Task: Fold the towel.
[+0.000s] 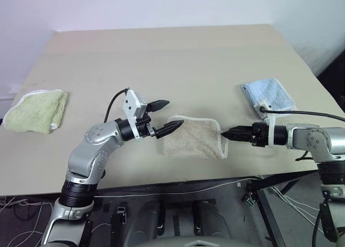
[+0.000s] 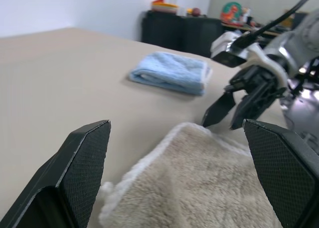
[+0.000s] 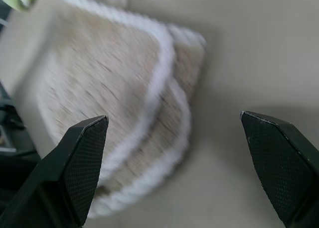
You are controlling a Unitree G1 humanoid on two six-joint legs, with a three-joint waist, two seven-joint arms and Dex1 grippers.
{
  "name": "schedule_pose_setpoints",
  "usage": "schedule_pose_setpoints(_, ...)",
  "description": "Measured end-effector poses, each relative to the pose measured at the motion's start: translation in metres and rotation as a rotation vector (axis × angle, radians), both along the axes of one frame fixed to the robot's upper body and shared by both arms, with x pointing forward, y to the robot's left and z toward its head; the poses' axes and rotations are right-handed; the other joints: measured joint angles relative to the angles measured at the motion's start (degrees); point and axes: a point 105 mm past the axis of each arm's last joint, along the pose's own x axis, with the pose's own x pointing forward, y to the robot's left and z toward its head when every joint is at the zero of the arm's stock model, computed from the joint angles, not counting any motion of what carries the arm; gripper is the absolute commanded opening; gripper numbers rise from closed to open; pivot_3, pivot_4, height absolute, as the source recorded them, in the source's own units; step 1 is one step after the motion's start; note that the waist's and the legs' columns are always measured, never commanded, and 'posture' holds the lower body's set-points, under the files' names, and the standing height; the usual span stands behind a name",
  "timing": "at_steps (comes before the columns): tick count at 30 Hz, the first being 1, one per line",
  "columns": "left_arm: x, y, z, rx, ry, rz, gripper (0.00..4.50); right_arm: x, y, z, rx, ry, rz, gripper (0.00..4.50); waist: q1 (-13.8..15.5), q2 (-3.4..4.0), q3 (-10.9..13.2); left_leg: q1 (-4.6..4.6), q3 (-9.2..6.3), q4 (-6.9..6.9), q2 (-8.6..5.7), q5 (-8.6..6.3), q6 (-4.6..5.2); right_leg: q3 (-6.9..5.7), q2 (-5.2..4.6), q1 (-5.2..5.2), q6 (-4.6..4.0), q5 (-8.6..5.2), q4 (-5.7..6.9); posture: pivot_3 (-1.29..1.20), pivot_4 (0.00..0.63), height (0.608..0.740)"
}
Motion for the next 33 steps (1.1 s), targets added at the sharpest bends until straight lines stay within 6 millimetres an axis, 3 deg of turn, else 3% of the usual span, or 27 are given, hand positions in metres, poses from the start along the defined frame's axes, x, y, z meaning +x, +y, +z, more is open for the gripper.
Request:
schedule_pose_setpoints(14,0.000,-0.004,-0.013,0.065,-0.006,-0.005,4.46,-0.010,0.024,-0.005,0.099,0.080,0.029,4.46,-0.3,0.01,0.0,0.01,-0.01,0.00,0.03,0.00,0.00,-0.01,0.04,-0.01,0.02,0.02,0.03,0.00,0.150,0.740)
schedule_pose_setpoints(26,0.002,-0.007,-0.020,0.074,0.011,-0.002,4.46,-0.003,0.055,-0.004,0.175,0.146,0.073,4.46,-1.8,0.00,-0.1,0.09,-0.01,0.00,0.06,0.00,0.00,0.00,0.08,0.01,0.06,0.04,0.10,0.00,0.150,0.740)
schedule_pose_setpoints(30,0.003,-0.007,-0.019,0.072,-0.001,-0.001,4.50,-0.001,0.061,-0.006,0.170,0.166,0.099,3.65,-1.7,0.00,-0.1,0.09,0.00,0.01,0.06,0.00,-0.01,0.00,0.07,0.01,0.06,0.04,0.09,0.00,0.150,0.740)
schedule_pose_setpoints(33,0.003,-0.007,-0.019,0.076,-0.008,0.003,4.50,-0.002,0.063,-0.010,0.172,0.186,0.108,2.58,-1.5,0.01,-0.1,0.07,0.00,0.00,0.06,0.00,-0.01,0.00,0.06,0.00,0.06,0.04,0.08,0.00,0.150,0.740)
